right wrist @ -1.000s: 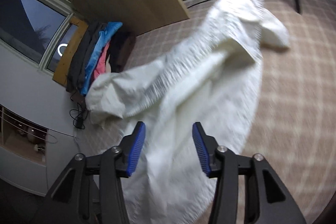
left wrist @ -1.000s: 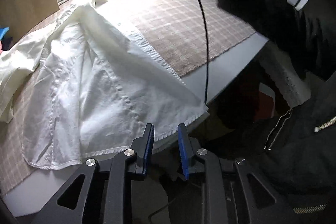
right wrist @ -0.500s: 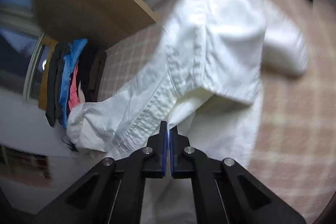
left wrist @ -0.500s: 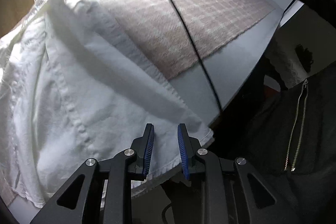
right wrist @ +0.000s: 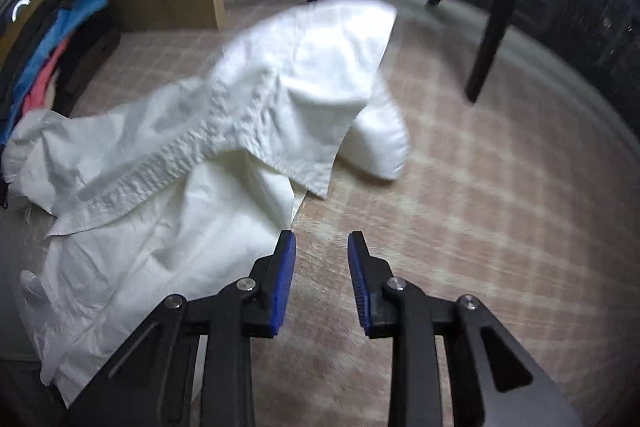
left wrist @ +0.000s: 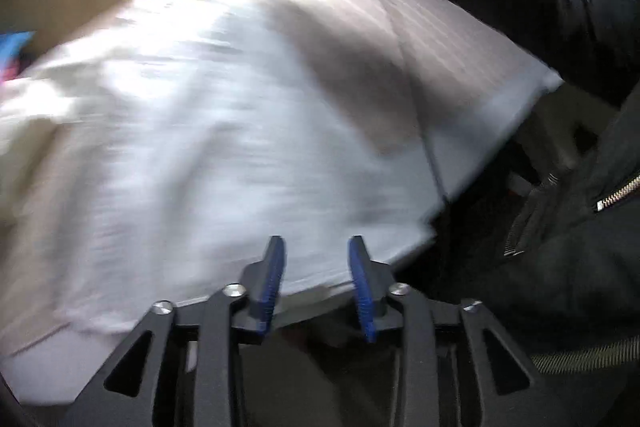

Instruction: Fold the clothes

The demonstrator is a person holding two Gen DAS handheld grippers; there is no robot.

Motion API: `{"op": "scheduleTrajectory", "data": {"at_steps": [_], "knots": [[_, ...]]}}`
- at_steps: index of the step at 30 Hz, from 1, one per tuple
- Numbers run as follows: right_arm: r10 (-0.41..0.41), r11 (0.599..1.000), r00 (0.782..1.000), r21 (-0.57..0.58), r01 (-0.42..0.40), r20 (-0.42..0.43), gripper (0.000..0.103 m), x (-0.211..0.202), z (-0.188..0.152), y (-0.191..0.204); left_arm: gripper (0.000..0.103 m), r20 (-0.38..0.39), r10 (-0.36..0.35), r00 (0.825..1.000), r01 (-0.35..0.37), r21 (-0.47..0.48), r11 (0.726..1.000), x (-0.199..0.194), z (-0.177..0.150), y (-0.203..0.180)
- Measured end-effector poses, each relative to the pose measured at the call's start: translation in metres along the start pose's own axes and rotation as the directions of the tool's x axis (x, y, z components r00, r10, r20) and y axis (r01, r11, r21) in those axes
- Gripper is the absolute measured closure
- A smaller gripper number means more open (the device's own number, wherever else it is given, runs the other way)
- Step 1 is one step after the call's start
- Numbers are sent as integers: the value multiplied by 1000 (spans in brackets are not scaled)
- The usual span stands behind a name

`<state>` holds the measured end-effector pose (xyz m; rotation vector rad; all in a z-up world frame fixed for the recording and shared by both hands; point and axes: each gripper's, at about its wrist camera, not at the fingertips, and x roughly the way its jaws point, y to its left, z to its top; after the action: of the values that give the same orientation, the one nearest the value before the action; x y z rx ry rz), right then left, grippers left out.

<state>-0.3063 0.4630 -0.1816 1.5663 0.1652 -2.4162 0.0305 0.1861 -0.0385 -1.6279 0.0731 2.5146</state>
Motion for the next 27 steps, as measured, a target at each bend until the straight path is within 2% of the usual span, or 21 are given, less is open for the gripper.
{"op": "scheduleTrajectory", "data": {"at_steps": [1,2,4,5,7,10,12,13,15,17,18,21,22,23,24,25,26,27], "knots": [[31,999,999,-13,-31,23,66,-11,-1,5,55,3,90,996,-90,-4,996,-7,-4,21],[62,998,997,-26,-61,46,55,-22,-2,11,55,1,183,983,-183,-3,983,-11,-7,42],[119,992,991,-52,-116,65,54,-32,-2,25,55,-26,318,948,-318,13,948,-7,-11,83],[164,986,985,-47,-162,57,54,-31,0,36,55,-48,351,935,-351,12,936,-2,-13,102],[248,969,968,-28,-247,41,54,-25,8,60,55,-97,356,929,-357,15,934,12,-16,131],[276,961,961,-10,-276,5,54,-11,18,87,55,-145,352,925,-348,49,936,33,-19,152],[338,939,940,89,-332,-55,54,11,25,96,55,-155,373,915,-365,79,928,43,-22,157],[370,924,926,140,-357,-82,54,22,29,101,55,-157,370,916,-361,83,929,48,-22,157],[393,904,911,230,-360,-122,54,42,33,110,55,-157,347,925,-337,90,937,54,-22,157],[337,919,927,270,-287,-163,54,63,38,118,55,-154,342,927,-327,113,938,58,-22,154],[311,916,937,314,-251,-158,54,68,37,118,54,-155,348,925,-331,123,935,61,-22,151],[308,898,941,370,-241,-136,54,81,40,116,55,-134,338,932,-321,133,938,64,-22,150],[310,895,944,370,-248,-117,55,79,39,116,63,-127,325,937,-309,126,943,63,-22,151],[311,893,945,371,-255,-99,60,77,39,116,73,-119,308,944,-295,114,949,62,-22,153],[304,897,949,361,-255,-87,77,73,38,116,92,-115,295,949,-283,105,953,62,-23,154],[299,903,952,343,-258,-72,85,68,37,117,100,-117,283,952,-273,95,957,61,-24,155],[294,909,954,328,-259,-61,92,61,37,117,100,-115,281,953,-272,85,959,60,-25,155],[289,914,956,313,-260,-49,93,54,36,117,101,-111,282,953,-275,74,959,57,-26,155]]}}
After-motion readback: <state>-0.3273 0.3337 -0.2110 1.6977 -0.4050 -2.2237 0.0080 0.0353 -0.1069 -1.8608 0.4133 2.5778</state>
